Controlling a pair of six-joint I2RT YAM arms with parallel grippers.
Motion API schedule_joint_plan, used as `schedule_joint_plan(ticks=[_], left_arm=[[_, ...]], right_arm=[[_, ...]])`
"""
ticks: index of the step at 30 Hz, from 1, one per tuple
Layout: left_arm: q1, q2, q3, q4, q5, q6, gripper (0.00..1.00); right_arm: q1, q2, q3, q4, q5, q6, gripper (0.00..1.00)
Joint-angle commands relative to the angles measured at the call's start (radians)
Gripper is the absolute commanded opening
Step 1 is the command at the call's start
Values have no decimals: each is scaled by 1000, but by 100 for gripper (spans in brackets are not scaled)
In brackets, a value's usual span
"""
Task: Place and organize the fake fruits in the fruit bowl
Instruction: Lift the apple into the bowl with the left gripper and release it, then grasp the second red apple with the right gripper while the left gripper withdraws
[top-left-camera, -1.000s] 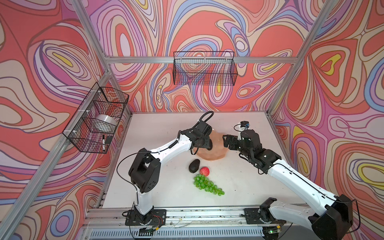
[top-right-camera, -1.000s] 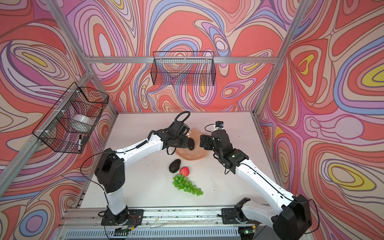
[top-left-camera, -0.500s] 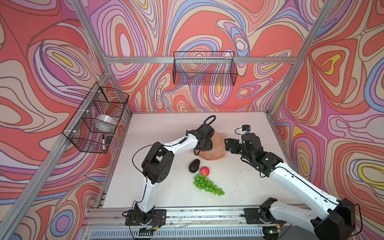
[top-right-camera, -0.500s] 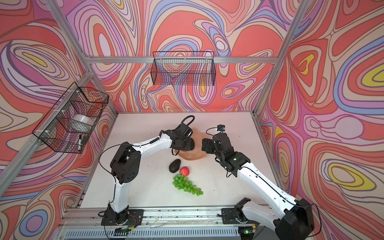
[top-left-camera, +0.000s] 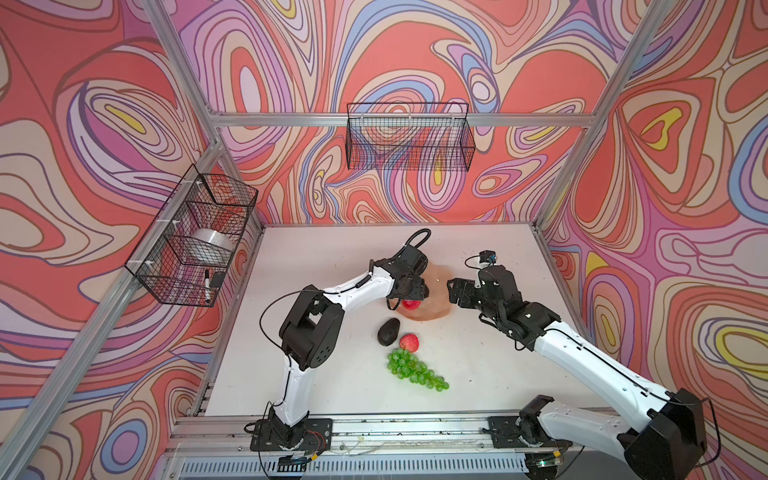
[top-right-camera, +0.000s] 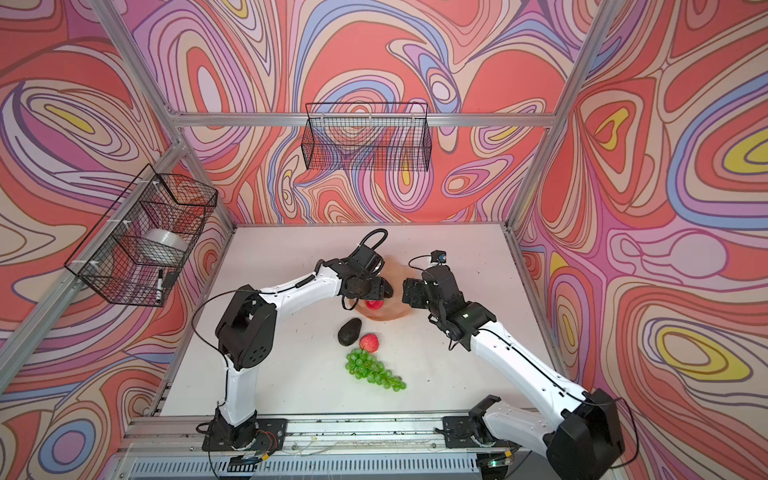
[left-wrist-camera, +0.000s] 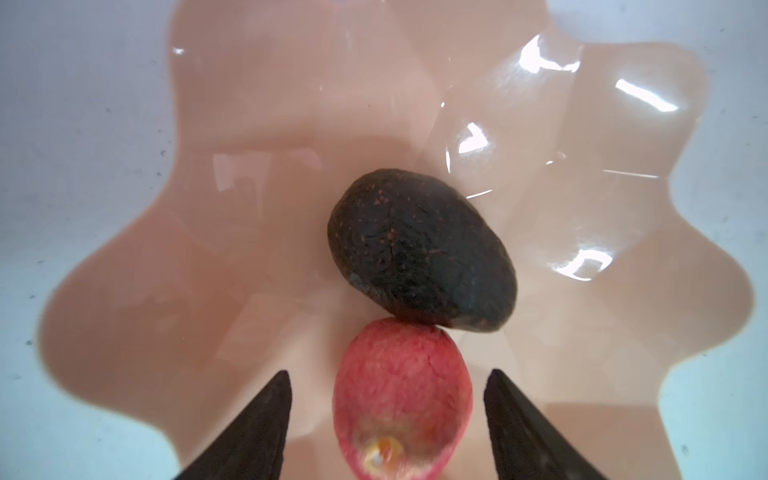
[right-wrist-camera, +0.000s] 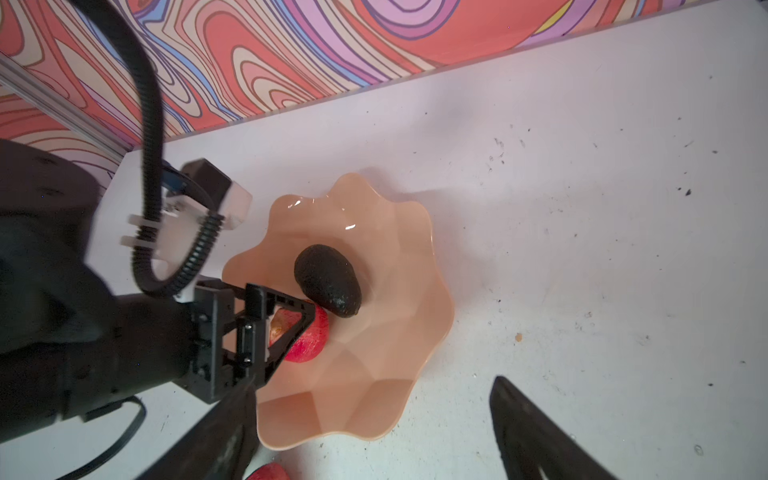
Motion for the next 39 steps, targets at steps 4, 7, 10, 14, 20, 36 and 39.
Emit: schedule_joint_plan(ticks=[4,7,10,14,20,36,39], left_arm=[[28,-425,-207,135,-160,13,78],[29,-650,-388,223,-309,15,86],[33,-853,-567,273,-452,20,92],[42,-1079,-760,257,-591,-37,97],[46,-1318,-924,122,-670,-167,98],[47,-1327,-909,75,-671,-155,100],[47,-1306,-901,78,-667,-150,100]], right_arm=[[152,70,12,-39,-8,57,88],[274,129,-4,-48,27,148,87],[370,169,-48,-19,52,247,86],[418,241,-51,6,48,308,86],[431,373,7,19,51,323,86],[431,532,44,84,35,353,65],[432,511,24,78,47,369,57]])
